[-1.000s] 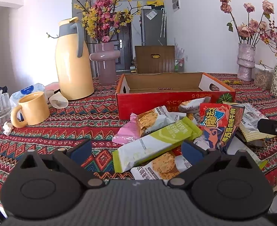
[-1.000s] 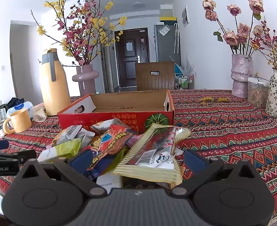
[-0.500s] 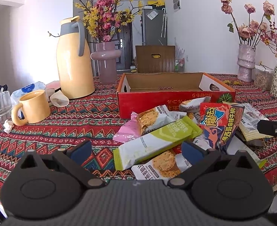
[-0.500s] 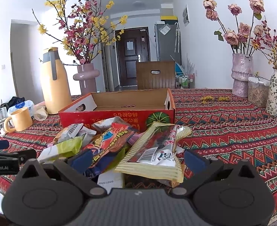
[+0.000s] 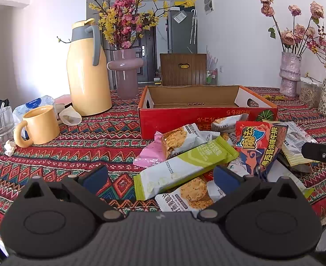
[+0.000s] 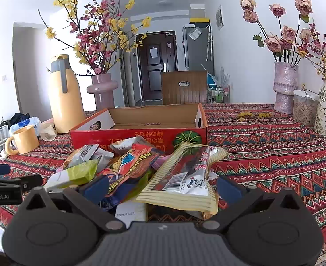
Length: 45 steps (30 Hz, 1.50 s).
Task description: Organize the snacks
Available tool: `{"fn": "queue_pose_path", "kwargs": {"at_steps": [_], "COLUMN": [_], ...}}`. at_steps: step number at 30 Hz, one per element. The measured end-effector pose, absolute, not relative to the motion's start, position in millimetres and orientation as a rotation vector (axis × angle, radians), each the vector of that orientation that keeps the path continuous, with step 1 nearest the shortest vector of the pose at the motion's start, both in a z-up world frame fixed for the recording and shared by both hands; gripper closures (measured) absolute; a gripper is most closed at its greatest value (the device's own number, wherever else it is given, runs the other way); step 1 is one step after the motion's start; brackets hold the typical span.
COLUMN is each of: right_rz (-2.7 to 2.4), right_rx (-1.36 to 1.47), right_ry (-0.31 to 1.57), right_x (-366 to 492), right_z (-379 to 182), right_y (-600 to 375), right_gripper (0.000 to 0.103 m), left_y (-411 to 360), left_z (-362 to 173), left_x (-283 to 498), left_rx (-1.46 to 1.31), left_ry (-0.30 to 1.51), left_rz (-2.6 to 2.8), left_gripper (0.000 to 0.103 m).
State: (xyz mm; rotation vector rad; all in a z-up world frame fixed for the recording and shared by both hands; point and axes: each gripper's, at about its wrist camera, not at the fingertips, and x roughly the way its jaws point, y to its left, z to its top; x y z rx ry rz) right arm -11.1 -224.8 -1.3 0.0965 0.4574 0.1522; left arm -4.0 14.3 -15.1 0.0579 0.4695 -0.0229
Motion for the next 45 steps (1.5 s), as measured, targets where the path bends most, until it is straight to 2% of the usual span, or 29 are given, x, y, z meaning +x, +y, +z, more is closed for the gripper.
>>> {"fn": "queue_pose_path", "kwargs": {"at_steps": [25,45], "right_rz": [0.157,0.163], "right_rx": [0.100,0.129], "right_ry": [0.462,0.471], "right_x": [-11,-25], "right_z": [-5,-19], "right_y": [-224,-244], "right_gripper": [0.000,0.000], "left_y": [7,-22], "left_z": [-14,-31], "left_x": [-6,10], "left_rx": [0.067,0.056], "left_ry": [0.472,0.619], "left_rz": [-0.028,-0.099], "left_gripper": [0.000,0.000]}}
